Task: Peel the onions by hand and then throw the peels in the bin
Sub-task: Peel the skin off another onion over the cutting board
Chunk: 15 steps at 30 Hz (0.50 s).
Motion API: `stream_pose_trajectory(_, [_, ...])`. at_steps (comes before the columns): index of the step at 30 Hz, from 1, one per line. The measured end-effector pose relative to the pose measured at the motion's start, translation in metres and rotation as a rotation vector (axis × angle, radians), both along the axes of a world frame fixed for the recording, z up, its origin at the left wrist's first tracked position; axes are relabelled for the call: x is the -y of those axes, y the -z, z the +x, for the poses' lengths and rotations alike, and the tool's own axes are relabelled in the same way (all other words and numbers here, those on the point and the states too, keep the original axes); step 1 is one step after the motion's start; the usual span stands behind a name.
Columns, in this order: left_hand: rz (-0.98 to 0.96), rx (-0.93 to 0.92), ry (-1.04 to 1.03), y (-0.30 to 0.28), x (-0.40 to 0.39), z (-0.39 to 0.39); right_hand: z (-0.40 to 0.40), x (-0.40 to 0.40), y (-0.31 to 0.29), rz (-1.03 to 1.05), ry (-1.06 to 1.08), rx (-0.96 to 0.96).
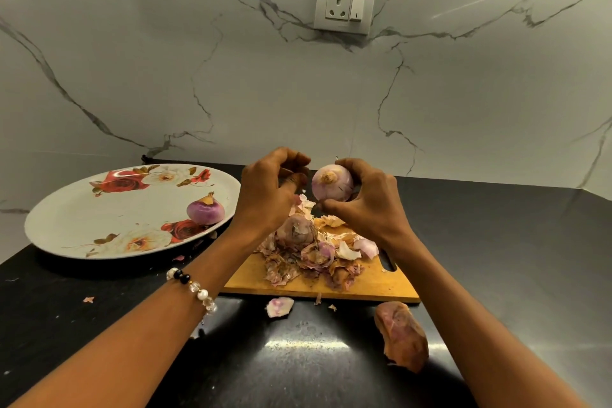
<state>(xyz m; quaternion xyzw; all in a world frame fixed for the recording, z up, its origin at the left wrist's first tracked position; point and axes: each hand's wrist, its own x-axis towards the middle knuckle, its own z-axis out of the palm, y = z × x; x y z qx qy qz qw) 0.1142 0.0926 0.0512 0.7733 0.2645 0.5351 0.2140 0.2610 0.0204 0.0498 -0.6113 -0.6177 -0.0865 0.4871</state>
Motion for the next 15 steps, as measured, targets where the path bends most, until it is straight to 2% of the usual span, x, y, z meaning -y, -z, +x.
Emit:
stream_pose_trajectory(3, [0.050,-0.013,0.042,0.0000,-0.0009,-0.0008,0.0006,-0.0001,-0.0001,0.017,-0.022,-0.007])
stream_pose_trajectory(9, [0.286,-0.015,0.030,0.0036,0.0010,-0.0021,-0.0025,0.0001,0.0015,0.061,-0.037,0.009])
stream_pose_trajectory(15, [0.349,-0.025,0.027,0.0037,0.0054,-0.0018,-0.0030,0.0007,0.0003,0.094,-0.009,0.055])
